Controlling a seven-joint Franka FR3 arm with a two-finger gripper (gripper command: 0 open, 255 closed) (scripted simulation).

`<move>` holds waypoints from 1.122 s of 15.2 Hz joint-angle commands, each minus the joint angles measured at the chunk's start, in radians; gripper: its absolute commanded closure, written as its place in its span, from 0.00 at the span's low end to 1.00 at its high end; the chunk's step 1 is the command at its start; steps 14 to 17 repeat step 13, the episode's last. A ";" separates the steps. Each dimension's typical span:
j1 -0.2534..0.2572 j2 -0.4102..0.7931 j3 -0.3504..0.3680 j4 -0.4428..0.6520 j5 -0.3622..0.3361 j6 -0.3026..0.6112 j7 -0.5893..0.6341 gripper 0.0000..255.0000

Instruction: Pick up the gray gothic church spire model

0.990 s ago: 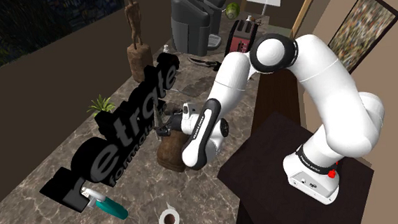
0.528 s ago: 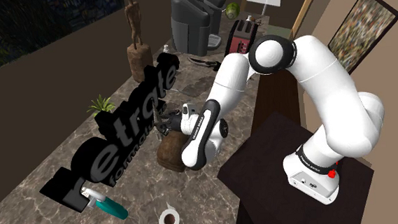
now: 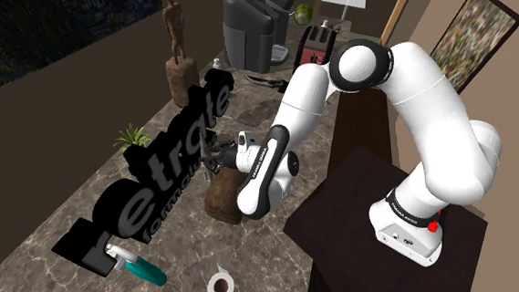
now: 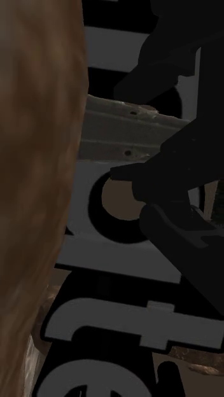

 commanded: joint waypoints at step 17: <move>-0.046 -0.178 0.078 -0.092 0.103 -0.068 -0.016 1.00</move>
